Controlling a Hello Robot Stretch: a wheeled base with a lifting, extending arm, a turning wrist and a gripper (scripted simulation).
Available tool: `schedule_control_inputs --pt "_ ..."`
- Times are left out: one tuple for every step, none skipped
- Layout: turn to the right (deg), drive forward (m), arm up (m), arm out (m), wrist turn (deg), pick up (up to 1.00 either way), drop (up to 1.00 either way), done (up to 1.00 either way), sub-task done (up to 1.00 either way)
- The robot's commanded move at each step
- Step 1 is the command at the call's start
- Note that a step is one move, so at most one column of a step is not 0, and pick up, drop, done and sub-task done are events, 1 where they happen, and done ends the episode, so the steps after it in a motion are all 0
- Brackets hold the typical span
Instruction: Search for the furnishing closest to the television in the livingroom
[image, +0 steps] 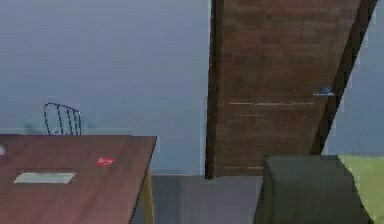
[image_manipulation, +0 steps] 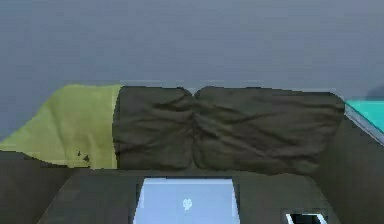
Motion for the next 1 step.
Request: schedule_control_inputs --pt "0.0 1.0 0.0 0.0 0.0 0.0 0.0 0.0 0.0"
